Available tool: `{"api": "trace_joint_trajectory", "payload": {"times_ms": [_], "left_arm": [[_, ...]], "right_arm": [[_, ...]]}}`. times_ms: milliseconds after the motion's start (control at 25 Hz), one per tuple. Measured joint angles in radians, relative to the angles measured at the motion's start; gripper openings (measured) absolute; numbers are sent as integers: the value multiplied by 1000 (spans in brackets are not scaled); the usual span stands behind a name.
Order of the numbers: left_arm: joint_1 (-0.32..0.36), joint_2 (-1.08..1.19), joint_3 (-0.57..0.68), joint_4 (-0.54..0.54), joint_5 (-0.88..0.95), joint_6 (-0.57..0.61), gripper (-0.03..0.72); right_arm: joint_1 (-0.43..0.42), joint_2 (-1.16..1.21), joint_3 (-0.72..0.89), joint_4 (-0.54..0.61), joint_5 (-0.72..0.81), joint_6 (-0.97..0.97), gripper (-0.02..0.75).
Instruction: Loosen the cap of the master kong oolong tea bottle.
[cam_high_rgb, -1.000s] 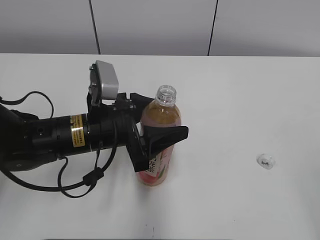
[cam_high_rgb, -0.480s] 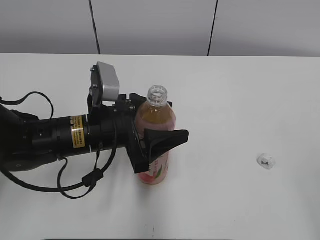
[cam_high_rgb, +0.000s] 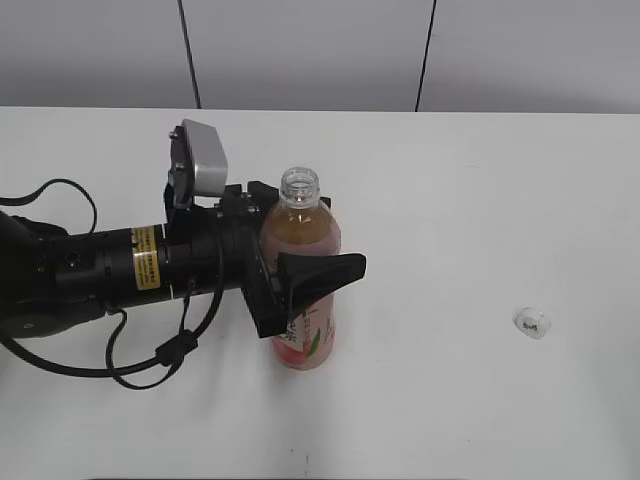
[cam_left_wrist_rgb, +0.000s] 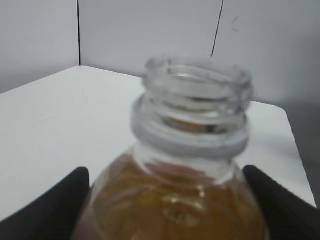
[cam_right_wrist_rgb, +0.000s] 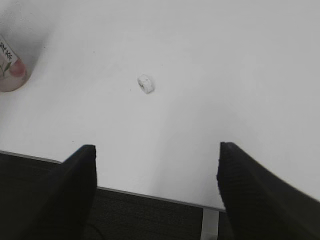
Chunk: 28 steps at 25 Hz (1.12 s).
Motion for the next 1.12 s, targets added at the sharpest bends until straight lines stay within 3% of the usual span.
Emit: {"api": "trace_joint_trajectory", "payload": {"times_ms": [320,1120], "left_arm": [[0,0,0,-1,0,0,587],[37,0,0,27,0,0,594]], "right_arm": [[0,0,0,0,0,0,566],[0,0,0,0,0,0,566]]}}
